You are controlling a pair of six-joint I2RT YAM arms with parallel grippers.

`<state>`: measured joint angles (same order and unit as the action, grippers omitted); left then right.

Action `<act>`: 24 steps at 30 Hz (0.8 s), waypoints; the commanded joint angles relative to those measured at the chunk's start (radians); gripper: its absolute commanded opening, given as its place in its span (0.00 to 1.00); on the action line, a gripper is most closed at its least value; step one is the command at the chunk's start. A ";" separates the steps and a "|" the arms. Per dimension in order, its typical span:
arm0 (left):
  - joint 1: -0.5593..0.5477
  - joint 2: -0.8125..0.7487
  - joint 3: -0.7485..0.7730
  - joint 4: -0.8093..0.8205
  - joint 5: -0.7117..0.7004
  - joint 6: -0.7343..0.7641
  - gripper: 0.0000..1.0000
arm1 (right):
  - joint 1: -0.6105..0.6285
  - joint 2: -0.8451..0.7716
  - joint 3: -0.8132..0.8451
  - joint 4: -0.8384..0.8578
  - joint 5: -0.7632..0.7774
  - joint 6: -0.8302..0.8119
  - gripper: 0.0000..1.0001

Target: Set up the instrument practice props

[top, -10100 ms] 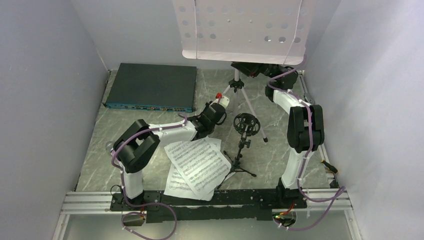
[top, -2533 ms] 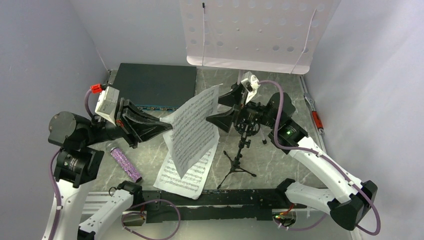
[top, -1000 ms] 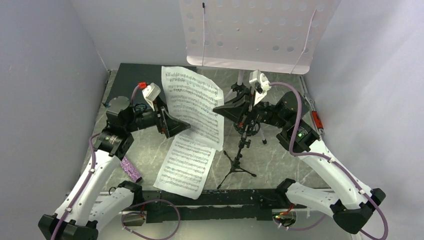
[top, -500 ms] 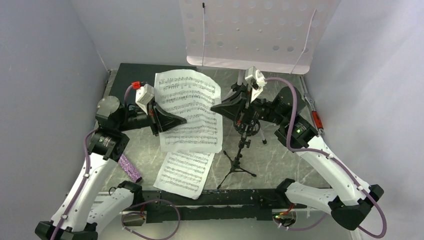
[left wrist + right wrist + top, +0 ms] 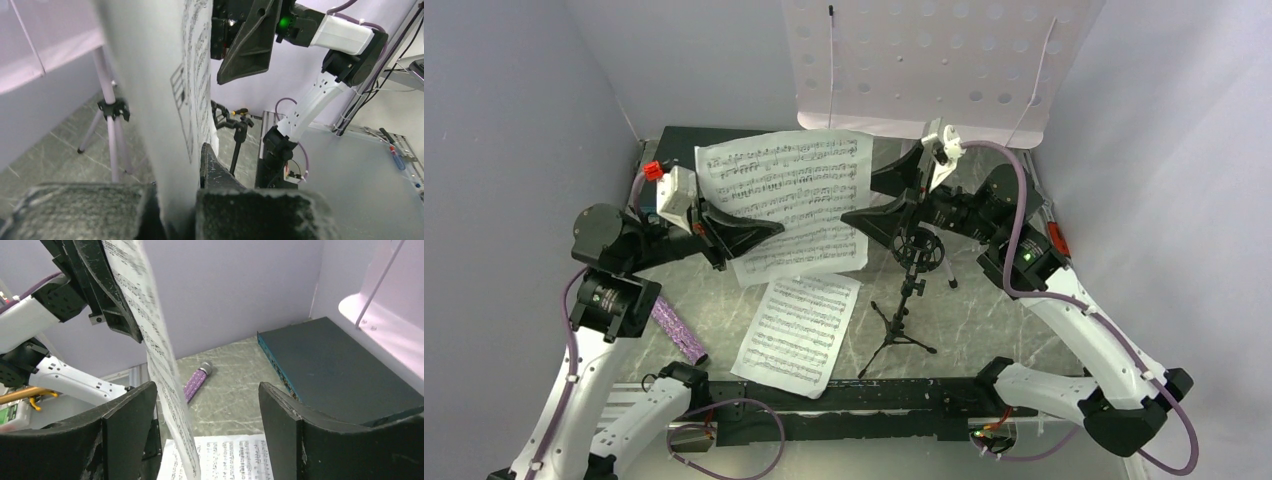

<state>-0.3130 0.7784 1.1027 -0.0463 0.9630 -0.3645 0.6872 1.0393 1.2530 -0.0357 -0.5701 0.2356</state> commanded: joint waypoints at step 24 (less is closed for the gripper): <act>-0.002 0.456 0.425 0.443 -0.007 -0.289 0.03 | 0.003 -0.128 0.423 -0.391 0.844 -0.190 0.82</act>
<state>-0.3130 1.2098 1.4284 0.3027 0.9703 -0.5957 0.6884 0.9314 1.6207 -0.4015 0.0937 0.0872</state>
